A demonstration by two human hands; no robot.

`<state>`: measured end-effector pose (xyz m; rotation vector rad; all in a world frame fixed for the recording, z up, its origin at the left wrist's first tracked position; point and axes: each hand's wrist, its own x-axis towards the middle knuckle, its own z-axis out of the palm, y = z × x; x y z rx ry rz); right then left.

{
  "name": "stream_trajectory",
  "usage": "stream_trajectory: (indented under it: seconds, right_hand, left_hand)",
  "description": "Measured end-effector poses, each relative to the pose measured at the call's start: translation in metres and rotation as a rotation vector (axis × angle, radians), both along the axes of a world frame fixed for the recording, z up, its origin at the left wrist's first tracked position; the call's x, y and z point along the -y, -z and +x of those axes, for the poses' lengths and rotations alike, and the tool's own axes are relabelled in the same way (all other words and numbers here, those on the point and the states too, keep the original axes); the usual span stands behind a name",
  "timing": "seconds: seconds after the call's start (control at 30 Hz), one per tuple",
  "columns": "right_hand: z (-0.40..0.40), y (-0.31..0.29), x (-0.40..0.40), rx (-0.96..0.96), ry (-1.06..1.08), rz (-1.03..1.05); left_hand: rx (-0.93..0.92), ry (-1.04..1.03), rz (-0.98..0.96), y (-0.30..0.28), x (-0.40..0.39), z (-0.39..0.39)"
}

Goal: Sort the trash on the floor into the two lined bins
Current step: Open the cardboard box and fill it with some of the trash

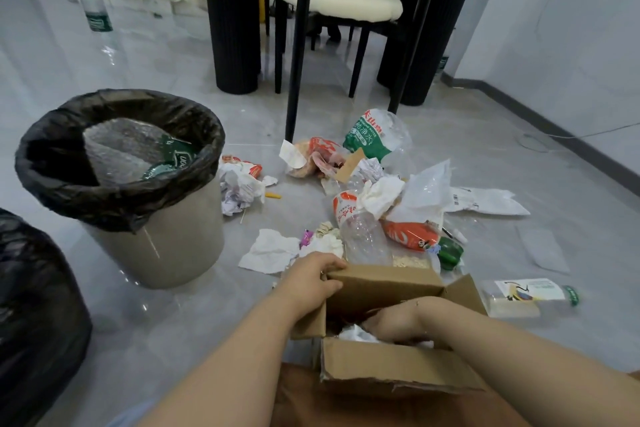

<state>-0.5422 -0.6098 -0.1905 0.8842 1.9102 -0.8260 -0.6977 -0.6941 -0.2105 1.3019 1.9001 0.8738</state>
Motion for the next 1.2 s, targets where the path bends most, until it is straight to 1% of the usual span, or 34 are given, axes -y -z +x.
stream_trajectory:
  seconds: [0.07,0.13,0.2,0.27,0.33,0.37,0.43,0.5,0.53,0.6,0.63,0.67,0.7,0.8,0.83,1.03,1.13,1.2]
  right_hand:
    - [0.002,-0.004,0.006,-0.041,-0.09,0.099]
    - [0.01,-0.01,0.01,-0.126,-0.067,0.185]
    - [0.023,-0.029,0.01,-0.186,-0.068,0.27]
    - [0.04,-0.051,0.01,-0.219,-0.086,0.367]
    - [0.056,-0.073,0.011,-0.293,-0.078,0.509]
    - [0.062,-0.082,0.012,-0.344,-0.064,0.589]
    - [0.067,-0.093,0.017,-0.475,0.042,0.696]
    - [0.066,-0.093,0.02,-0.608,0.166,0.734]
    - [0.061,-0.091,0.022,-0.668,0.211,0.747]
    - [0.05,-0.08,0.021,-0.784,0.271,0.759]
    - [0.045,-0.074,0.021,-0.834,0.287,0.756]
    - [0.04,-0.068,0.021,-0.877,0.29,0.746]
    - [0.038,-0.061,0.021,-0.908,0.286,0.734]
    - [0.04,-0.047,0.021,-0.976,0.275,0.721]
    - [0.042,-0.045,0.022,-0.995,0.276,0.72]
    - [0.036,-0.036,0.009,-1.068,0.295,0.688]
    - [0.034,-0.03,0.008,-1.096,0.307,0.687]
    - [0.033,-0.027,0.006,-1.104,0.303,0.691]
  left_hand:
    - [0.027,-0.01,-0.017,0.001,-0.001,0.0]
    - [0.083,-0.014,-0.035,0.002,-0.001,0.002]
    - [0.157,-0.039,-0.053,0.001,-0.002,0.006]
    - [0.278,-0.098,-0.091,-0.002,-0.004,0.013]
    - [0.437,-0.117,-0.127,-0.007,-0.006,0.026]
    - [0.505,-0.116,-0.14,-0.009,-0.008,0.032]
    - [0.591,-0.142,-0.169,-0.01,-0.014,0.045]
    - [0.633,-0.266,-0.195,-0.016,-0.021,0.051]
    - [0.64,-0.382,-0.196,-0.019,-0.023,0.048]
    - [0.59,-0.637,-0.082,-0.018,-0.027,0.031]
    - [0.543,-0.724,-0.007,-0.016,-0.026,0.018]
    - [0.484,-0.778,0.034,-0.015,-0.023,0.005]
    - [0.398,-0.788,0.027,-0.01,-0.02,-0.01]
    - [0.136,-0.706,-0.091,0.012,-0.019,-0.044]
    - [0.088,-0.669,-0.117,0.017,-0.02,-0.049]
    - [-0.038,-0.393,-0.244,0.051,-0.056,-0.053]
    - [-0.15,-0.373,-0.175,0.059,-0.062,-0.053]
    - [-0.186,-0.388,-0.13,0.053,-0.061,-0.057]
